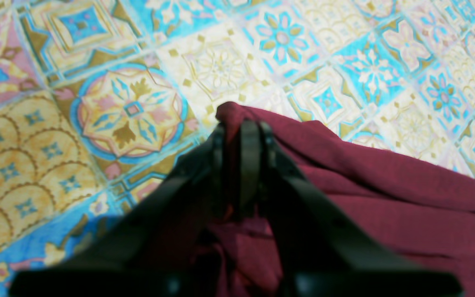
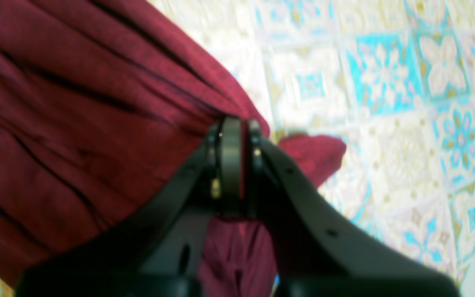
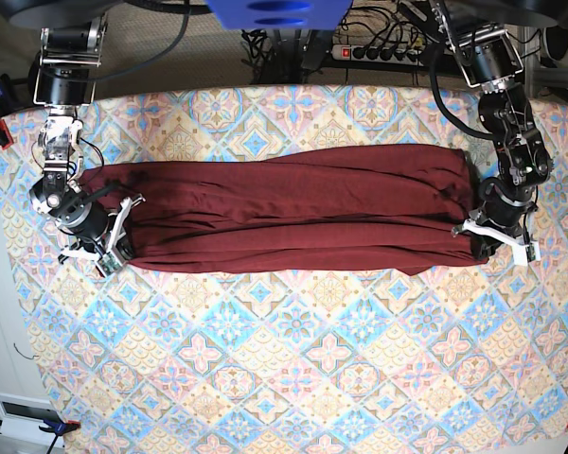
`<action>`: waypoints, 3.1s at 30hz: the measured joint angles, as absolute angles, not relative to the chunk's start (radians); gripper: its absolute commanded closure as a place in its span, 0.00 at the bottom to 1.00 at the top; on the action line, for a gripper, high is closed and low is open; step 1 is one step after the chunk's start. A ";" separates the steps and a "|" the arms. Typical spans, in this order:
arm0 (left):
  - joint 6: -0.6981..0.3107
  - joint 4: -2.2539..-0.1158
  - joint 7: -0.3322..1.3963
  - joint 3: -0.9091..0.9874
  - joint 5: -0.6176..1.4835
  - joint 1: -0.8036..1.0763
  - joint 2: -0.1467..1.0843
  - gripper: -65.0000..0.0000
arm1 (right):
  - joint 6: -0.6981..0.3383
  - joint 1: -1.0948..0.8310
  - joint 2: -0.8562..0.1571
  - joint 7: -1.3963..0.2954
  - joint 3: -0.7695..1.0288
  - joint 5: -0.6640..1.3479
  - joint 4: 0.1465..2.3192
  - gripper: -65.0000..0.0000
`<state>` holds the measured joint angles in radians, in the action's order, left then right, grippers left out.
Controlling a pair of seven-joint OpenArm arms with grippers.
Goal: Layout the t-shirt on the table in an organized manner, then fold the t-shirt properly
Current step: 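Lower the folded edge onto the hem with both grippers, then grasp the ends of the folded strip with both grippers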
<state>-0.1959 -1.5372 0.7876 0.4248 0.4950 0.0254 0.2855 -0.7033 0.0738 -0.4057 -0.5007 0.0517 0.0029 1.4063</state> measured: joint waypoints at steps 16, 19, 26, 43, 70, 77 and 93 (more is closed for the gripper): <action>-0.191 -1.480 1.022 0.427 0.501 -0.011 0.286 0.55 | -0.703 0.036 -0.402 -0.564 0.112 -0.001 1.494 0.59; -0.192 -1.480 1.026 0.470 0.529 -0.011 0.280 0.54 | -0.702 0.021 -0.406 -0.570 0.126 -0.006 1.563 0.59; -0.181 -1.478 1.021 0.558 0.621 -0.016 0.311 0.54 | -0.706 -0.020 -0.400 -0.560 0.121 0.003 1.636 0.59; -0.187 -1.436 1.099 0.514 0.628 -0.111 0.324 0.35 | -0.696 0.153 -0.404 -0.588 -0.105 0.005 1.586 0.59; -0.196 -1.134 0.912 0.292 0.479 -0.218 0.273 0.73 | -0.704 0.145 -0.377 -0.602 -0.128 -0.001 1.451 0.59; -0.193 -1.251 0.947 0.291 0.478 -0.174 0.266 1.00 | -0.703 0.155 -0.377 -0.599 -0.128 -0.001 1.430 0.60; -0.196 -1.684 0.956 0.295 0.474 0.026 0.269 1.00 | -0.702 0.158 -0.381 -0.596 -0.172 -0.001 1.433 0.60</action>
<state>-0.1955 -1.6844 0.9558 0.2947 0.4740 0.0257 0.2687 -0.7017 0.1581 -0.3809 -0.5964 -0.1722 -0.0013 1.4326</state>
